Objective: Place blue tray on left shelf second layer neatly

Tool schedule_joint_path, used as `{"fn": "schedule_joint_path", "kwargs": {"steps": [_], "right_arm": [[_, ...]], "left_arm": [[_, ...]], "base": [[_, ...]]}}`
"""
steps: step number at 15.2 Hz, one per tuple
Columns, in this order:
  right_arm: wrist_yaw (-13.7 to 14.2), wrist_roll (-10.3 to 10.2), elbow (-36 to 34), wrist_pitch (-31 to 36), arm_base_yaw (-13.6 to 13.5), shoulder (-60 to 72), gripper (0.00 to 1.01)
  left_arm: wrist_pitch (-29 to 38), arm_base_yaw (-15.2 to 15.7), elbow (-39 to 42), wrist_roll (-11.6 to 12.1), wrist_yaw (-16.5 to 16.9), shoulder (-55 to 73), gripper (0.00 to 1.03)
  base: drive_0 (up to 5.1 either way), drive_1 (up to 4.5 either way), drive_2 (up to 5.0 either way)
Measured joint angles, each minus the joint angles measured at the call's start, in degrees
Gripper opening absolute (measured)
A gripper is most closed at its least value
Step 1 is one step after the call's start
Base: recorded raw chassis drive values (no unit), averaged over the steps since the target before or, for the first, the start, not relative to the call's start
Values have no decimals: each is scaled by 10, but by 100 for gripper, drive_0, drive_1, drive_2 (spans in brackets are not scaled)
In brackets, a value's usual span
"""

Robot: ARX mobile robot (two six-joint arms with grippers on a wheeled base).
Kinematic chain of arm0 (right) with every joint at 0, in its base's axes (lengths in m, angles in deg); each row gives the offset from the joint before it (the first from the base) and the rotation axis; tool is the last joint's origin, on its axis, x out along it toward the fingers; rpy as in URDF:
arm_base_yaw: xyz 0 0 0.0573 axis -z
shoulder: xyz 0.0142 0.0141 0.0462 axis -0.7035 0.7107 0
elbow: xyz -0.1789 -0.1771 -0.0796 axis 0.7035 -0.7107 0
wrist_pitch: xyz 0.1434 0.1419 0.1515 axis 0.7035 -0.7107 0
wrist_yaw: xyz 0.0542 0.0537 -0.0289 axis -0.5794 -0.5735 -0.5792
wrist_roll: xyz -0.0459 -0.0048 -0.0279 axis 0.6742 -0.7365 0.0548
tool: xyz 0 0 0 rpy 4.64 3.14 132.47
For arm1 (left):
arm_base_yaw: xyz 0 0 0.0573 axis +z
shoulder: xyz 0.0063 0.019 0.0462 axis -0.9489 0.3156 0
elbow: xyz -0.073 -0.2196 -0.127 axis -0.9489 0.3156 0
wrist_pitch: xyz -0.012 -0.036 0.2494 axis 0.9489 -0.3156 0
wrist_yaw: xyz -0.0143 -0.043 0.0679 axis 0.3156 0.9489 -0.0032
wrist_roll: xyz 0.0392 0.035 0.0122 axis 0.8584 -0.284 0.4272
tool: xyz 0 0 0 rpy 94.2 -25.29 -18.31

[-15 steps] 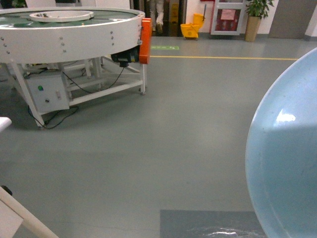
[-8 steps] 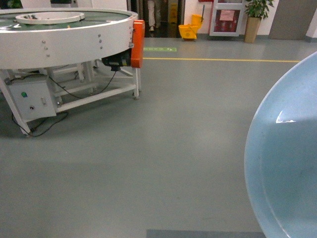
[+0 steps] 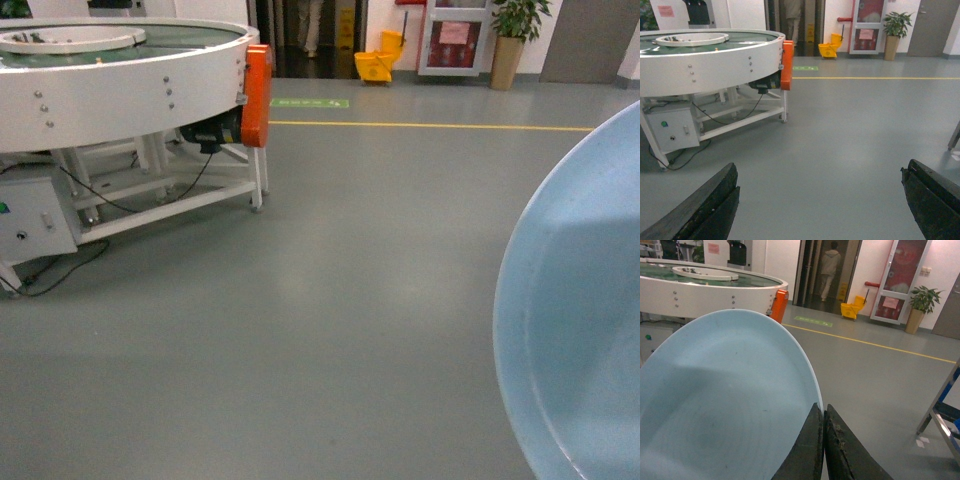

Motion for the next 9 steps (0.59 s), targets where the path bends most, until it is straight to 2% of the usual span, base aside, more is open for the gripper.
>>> {"fn": "schedule_joint_path", "kwargs": {"steps": [9], "right_arm": [[0,0,0,0,0,0,2]], "left_arm": [[1,0,0,0,0,0,98]], "base": [[253,236,-506]]}}
